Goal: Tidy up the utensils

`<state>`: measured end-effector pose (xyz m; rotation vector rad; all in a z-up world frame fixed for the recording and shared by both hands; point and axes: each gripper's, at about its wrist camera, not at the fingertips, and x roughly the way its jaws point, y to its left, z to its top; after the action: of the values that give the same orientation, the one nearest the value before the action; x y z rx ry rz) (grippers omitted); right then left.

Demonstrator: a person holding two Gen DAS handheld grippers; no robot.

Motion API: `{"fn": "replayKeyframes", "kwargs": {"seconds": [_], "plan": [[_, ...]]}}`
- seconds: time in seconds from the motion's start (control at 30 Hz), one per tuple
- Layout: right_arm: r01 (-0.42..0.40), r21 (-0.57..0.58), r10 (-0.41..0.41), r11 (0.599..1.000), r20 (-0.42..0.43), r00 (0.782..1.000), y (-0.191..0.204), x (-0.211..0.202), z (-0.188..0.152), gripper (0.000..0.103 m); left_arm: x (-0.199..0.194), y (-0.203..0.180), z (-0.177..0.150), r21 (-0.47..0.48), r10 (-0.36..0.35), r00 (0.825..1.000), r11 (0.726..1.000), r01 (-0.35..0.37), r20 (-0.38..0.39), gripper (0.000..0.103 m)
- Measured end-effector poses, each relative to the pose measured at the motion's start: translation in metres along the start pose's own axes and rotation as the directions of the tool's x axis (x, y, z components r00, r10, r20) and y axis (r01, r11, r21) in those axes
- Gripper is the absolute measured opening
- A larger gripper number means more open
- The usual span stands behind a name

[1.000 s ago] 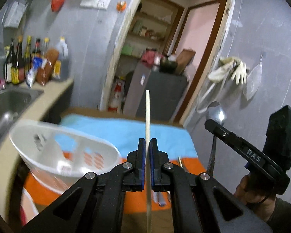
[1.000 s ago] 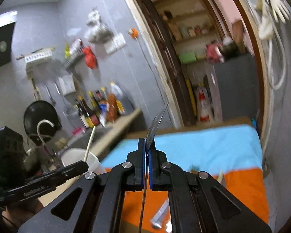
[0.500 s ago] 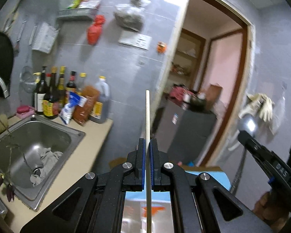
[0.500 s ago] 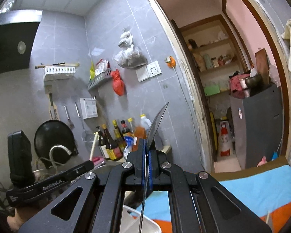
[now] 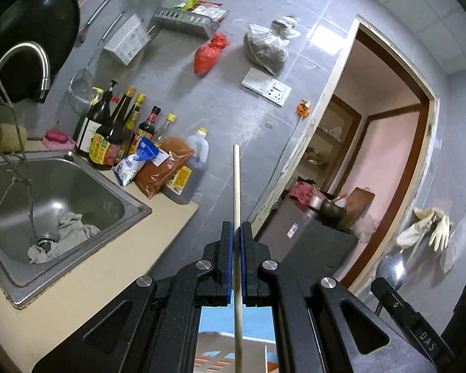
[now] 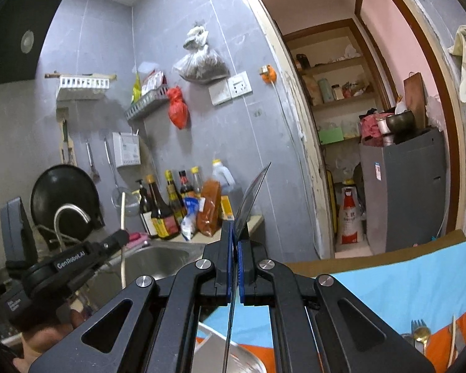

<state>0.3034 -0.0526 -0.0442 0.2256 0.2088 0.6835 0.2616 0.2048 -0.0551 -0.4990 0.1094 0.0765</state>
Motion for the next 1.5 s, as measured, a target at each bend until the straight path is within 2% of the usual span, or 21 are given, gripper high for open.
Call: {"fn": "replayKeyframes", "kwargs": {"seconds": [0.23,0.37,0.63,0.73,0.77,0.8,0.87,0.97,1.03,1.07,1.1,1.13,1.2,1.27,1.3,1.37,1.5], "plan": [[-0.010,-0.039,0.009,0.999,-0.042,0.999,0.001,0.002,-0.012,0.002,-0.002,-0.011,-0.017,0.119,0.027,1.000,0.993,-0.027,0.000,0.002],[-0.019,-0.047,0.016,0.999,-0.071,0.997,0.003,0.001,-0.017,0.002,-0.004,-0.013,-0.023,0.156,0.022,0.999,0.988,-0.015,-0.045,0.002],[-0.047,0.001,0.047,0.999,-0.164,0.985,0.001,0.000,-0.022,0.006,-0.014,-0.013,-0.033,0.136,0.003,0.988,0.991,0.018,-0.156,0.003],[-0.053,0.011,0.054,0.999,-0.173,0.983,0.001,-0.004,-0.020,0.013,-0.018,-0.015,-0.033,0.136,-0.001,0.982,0.990,0.028,-0.191,0.005],[-0.054,0.015,0.056,0.998,-0.171,0.984,0.000,-0.006,-0.019,0.020,-0.020,-0.016,-0.033,0.134,-0.002,0.980,0.991,0.029,-0.201,0.011],[-0.055,0.022,0.057,0.998,-0.168,0.984,0.000,-0.009,-0.015,0.022,-0.023,-0.017,-0.032,0.130,0.000,0.979,0.991,0.027,-0.203,0.020],[-0.050,0.035,0.056,0.998,-0.164,0.985,-0.003,-0.014,-0.012,0.023,-0.028,-0.019,-0.029,0.114,-0.008,0.979,0.993,0.032,-0.202,0.028],[-0.033,0.051,0.040,0.998,-0.149,0.988,-0.008,-0.025,-0.002,0.030,-0.034,-0.029,-0.024,0.126,-0.001,0.978,0.992,0.028,-0.209,0.035],[-0.014,0.049,0.020,0.999,-0.132,0.991,-0.011,-0.035,0.006,0.042,-0.039,-0.039,-0.020,0.138,-0.002,0.978,0.990,0.032,-0.209,0.042],[-0.005,0.049,0.011,0.999,-0.122,0.992,-0.013,-0.040,0.010,0.052,-0.041,-0.045,-0.018,0.145,-0.002,0.979,0.989,0.033,-0.206,0.049],[0.005,0.048,0.000,0.999,-0.112,0.994,-0.015,-0.046,0.015,0.057,-0.044,-0.052,-0.016,0.158,-0.001,0.980,0.987,0.033,-0.200,0.059],[0.018,0.044,-0.014,0.999,-0.102,0.995,-0.018,-0.053,0.020,0.061,-0.046,-0.059,-0.014,0.171,0.001,0.981,0.985,0.033,-0.195,0.064],[0.051,0.034,-0.048,0.998,-0.076,0.996,-0.024,-0.068,0.030,0.082,-0.051,-0.073,-0.011,0.199,0.012,0.984,0.980,0.024,-0.177,0.085],[0.068,0.032,-0.066,0.997,-0.059,0.996,-0.031,-0.080,0.038,0.090,-0.054,-0.087,-0.009,0.219,0.020,0.988,0.976,0.015,-0.155,0.092],[0.087,0.024,-0.086,0.996,-0.050,0.995,-0.036,-0.089,0.043,0.097,-0.057,-0.095,-0.009,0.229,0.022,0.990,0.973,0.011,-0.141,0.094],[0.108,0.011,-0.107,0.994,-0.033,0.994,-0.045,-0.104,0.050,0.103,-0.061,-0.108,-0.011,0.253,0.025,0.992,0.968,0.006,-0.120,0.095],[0.154,-0.014,-0.155,0.988,-0.020,0.988,-0.061,-0.128,0.057,0.103,-0.068,-0.138,-0.020,0.306,0.022,0.995,0.952,0.009,-0.097,0.097]]}}
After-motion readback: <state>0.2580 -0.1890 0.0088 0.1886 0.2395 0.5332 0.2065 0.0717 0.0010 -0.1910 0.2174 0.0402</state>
